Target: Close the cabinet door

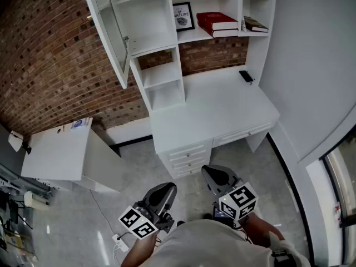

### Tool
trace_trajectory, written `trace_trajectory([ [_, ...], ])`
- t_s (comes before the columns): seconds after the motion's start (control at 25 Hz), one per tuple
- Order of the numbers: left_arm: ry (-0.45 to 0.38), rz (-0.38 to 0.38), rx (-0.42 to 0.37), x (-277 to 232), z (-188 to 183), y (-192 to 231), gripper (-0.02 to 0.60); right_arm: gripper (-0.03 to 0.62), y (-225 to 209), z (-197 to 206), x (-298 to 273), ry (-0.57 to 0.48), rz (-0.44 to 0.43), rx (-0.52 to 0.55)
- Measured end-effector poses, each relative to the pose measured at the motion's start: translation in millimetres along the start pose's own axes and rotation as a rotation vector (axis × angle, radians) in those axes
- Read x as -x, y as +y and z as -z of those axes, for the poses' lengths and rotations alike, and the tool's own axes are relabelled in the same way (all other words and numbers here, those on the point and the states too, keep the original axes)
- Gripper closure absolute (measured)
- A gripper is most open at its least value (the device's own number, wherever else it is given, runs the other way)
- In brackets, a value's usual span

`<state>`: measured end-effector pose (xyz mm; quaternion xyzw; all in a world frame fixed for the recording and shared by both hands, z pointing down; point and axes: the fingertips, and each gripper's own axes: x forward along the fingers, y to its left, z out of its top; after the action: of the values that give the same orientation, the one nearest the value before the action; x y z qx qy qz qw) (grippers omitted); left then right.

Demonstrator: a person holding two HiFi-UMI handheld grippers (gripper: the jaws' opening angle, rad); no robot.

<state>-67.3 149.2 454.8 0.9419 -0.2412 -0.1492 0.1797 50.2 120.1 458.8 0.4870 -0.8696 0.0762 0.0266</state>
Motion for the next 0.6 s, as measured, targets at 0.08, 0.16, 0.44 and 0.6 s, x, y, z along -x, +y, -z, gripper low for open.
trace_trajectory([
  [0.08, 0.002, 0.003, 0.001, -2.5, 0.3, -1.0, 0.548, 0.568, -1.4, 0.3, 0.1, 0.002, 0.001, -0.003],
  [0.16, 0.005, 0.004, 0.003, -4.6, 1.3, -1.1, 0.548, 0.568, -2.8, 1.4, -0.3, 0.004, 0.001, -0.005],
  [0.44, 0.013, -0.015, 0.003, -12.3, 6.8, 2.6, 0.548, 0.568, -13.4, 5.8, -4.5, 0.014, -0.012, -0.014],
  [0.6, 0.015, -0.026, 0.002, -19.9, 8.8, 4.1, 0.548, 0.568, -23.8, 8.5, -6.8, 0.019, -0.027, -0.059],
])
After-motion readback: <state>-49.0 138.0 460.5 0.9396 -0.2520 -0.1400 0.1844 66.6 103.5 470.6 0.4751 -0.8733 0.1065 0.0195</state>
